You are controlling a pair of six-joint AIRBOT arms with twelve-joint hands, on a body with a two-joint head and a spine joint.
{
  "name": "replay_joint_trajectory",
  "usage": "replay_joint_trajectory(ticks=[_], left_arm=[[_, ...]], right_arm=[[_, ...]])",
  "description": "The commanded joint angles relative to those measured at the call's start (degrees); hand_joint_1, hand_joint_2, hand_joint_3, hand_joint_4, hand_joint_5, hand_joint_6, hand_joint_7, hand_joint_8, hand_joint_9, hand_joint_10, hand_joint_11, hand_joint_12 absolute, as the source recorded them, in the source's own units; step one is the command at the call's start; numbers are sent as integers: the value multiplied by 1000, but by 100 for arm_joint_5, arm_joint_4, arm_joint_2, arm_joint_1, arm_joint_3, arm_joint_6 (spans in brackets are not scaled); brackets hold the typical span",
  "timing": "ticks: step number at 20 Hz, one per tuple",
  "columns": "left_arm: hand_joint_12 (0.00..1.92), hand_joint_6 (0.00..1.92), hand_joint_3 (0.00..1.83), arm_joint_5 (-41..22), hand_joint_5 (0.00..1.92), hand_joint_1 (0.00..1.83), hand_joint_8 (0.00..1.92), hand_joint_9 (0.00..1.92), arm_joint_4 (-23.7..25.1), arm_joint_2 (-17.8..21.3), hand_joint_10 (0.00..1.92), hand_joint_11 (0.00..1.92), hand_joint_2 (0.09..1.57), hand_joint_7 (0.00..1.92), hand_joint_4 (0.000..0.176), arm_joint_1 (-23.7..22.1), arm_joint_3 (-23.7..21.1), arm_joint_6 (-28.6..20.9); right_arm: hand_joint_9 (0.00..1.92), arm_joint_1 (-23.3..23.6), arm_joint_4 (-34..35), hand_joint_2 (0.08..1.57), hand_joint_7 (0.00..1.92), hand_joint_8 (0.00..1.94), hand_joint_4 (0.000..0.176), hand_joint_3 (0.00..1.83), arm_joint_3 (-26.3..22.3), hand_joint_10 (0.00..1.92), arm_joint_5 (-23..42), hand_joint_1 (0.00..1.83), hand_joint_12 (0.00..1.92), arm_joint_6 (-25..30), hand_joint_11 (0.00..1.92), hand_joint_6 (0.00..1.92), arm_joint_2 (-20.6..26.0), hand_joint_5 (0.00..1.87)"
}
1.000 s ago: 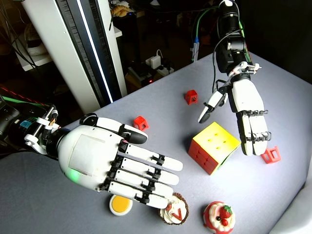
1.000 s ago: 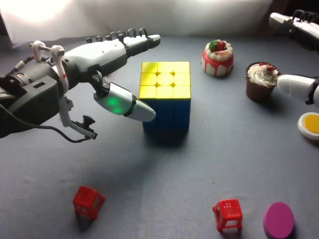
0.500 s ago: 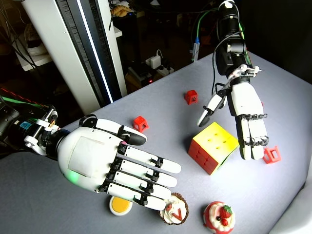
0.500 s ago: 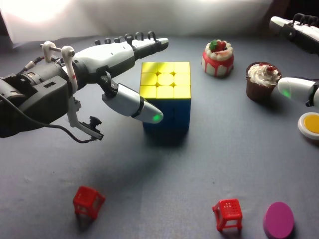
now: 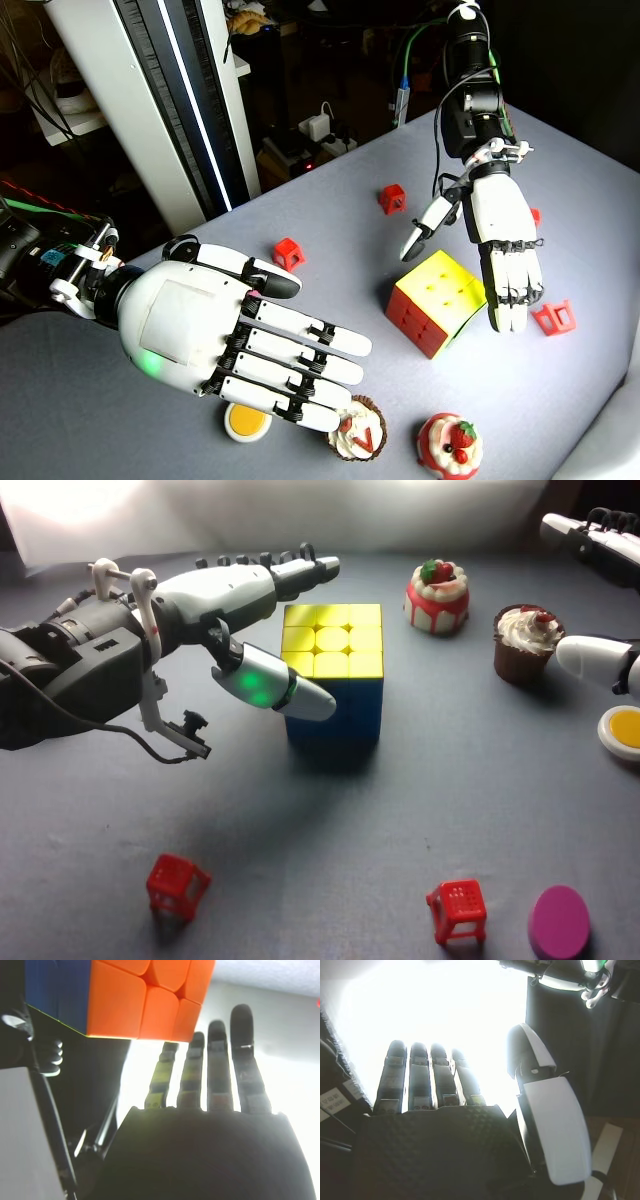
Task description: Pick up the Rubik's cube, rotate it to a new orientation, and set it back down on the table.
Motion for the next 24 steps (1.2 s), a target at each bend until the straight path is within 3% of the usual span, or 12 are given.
replay_joint_trajectory(ticks=[1,5,6,7,9,10,11,13,14,18,24], left_arm=[[1410,6,11,-604,14,735,11,262,-6,-5,76,0,849,160,62,-97,37,-15],[1323,5,7,-483,31,715,1,197,39,-9,27,0,872,132,60,-169,58,77],[1311,9,7,-471,41,710,1,194,39,-8,25,0,874,130,48,-173,63,82],[1395,14,3,-463,64,722,5,207,39,-2,31,0,867,145,55,-177,63,92],[1418,16,0,-384,78,680,17,229,39,20,39,0,851,186,34,-198,62,180],[1418,16,0,-360,78,680,17,229,42,23,39,0,851,186,34,-203,62,192],[1363,6,0,-341,74,676,4,198,50,26,22,0,853,178,7,-204,59,201],[1316,6,0,-334,83,705,2,195,63,28,18,0,855,181,15,-198,51,203],[1393,18,0,-317,146,764,5,230,86,26,33,0,858,204,0,-210,51,205],[1517,19,3,-289,182,782,4,230,91,22,40,0,878,157,0,-230,42,267],[1520,19,11,-309,205,807,20,267,91,22,74,0,916,208,0,-224,30,274]], right_arm=[[0,43,27,1347,0,0,0,0,26,0,718,498,0,36,0,0,-1,0],[0,43,27,1351,0,0,0,0,26,0,718,525,0,36,0,0,-2,0],[0,43,27,1349,0,0,0,0,26,0,718,510,0,36,0,0,-2,0],[0,41,27,1353,0,0,0,1,26,0,718,521,0,36,0,0,-2,0],[0,36,27,1350,0,0,0,0,25,0,719,507,0,36,0,0,-2,0],[0,32,27,1350,0,0,0,0,25,0,719,507,0,36,0,0,-2,0],[0,28,27,1349,0,0,0,0,25,0,719,505,0,36,0,0,-2,0],[0,21,31,1352,0,0,0,0,25,0,720,524,0,36,0,0,-2,0],[0,20,33,1351,0,0,0,0,25,0,720,500,0,36,0,0,-2,0],[0,8,41,1351,0,0,0,0,21,0,722,539,0,36,0,0,-2,0],[0,0,56,1356,0,0,0,1,21,0,727,555,0,36,0,0,-2,0]])
